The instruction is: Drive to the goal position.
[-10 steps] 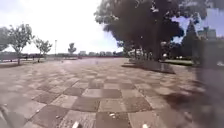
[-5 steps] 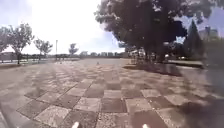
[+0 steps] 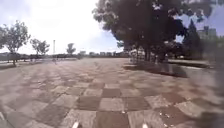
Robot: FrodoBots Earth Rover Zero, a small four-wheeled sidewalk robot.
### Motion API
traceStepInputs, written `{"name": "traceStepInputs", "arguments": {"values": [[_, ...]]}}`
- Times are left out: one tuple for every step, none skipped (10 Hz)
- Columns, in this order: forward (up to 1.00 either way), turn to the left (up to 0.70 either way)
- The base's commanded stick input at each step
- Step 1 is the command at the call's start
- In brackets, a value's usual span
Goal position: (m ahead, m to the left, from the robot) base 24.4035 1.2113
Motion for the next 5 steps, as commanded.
{"name": "traceStepInputs", "arguments": {"values": [[0.70, 0.00], [0.70, 0.00], [0.70, 0.00], [0.70, 0.00], [0.70, 0.00]]}}
